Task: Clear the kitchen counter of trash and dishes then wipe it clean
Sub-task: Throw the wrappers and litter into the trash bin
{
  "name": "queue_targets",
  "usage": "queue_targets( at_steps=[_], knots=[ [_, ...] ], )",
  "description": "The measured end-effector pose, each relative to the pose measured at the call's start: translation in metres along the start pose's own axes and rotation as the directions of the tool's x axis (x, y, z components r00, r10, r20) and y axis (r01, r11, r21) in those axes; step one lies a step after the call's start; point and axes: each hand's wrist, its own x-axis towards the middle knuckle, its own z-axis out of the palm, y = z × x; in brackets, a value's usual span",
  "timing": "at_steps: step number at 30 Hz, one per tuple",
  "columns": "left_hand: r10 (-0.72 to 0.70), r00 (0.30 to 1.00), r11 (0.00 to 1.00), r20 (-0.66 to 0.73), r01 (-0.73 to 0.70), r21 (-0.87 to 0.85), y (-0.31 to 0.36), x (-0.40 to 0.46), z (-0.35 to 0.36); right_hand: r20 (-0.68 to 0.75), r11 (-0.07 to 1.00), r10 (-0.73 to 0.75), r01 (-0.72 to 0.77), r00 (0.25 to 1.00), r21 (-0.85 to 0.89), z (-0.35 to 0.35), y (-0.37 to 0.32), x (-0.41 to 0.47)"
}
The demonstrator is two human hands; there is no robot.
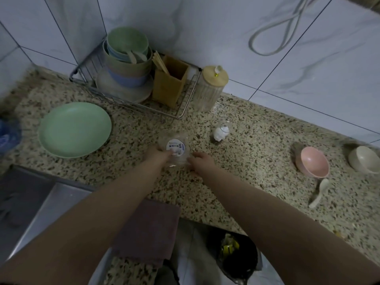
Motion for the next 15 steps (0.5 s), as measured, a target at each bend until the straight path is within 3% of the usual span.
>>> queue_targets(
  at_steps=[6,11,14,15],
  knots=[
    [0.037,0.995,0.998,0.097,-0.031,-0.059,0.013,-0.017,0.015,0.012,0.989,-0.018,0.017,1.000,0.149,-0.010,0.005,-0.016],
    [0.123,0.984,0.992,0.131,-0.123,-0.007,0.022,-0.048,0.038,0.013,0.979,-0.064,0.061,0.998,0.195,-0.043,0.015,-0.035],
    [0.183,0.967,0.974,0.178,-0.203,0.099,0.020,-0.069,0.056,-0.132,0.961,-0.090,0.121,0.987,0.249,-0.070,0.031,-0.047],
    [0.243,0.940,0.945,0.239,-0.285,0.162,-0.004,-0.127,0.105,-0.196,0.949,-0.104,0.157,0.975,0.273,-0.125,0.086,-0.079]
  ],
)
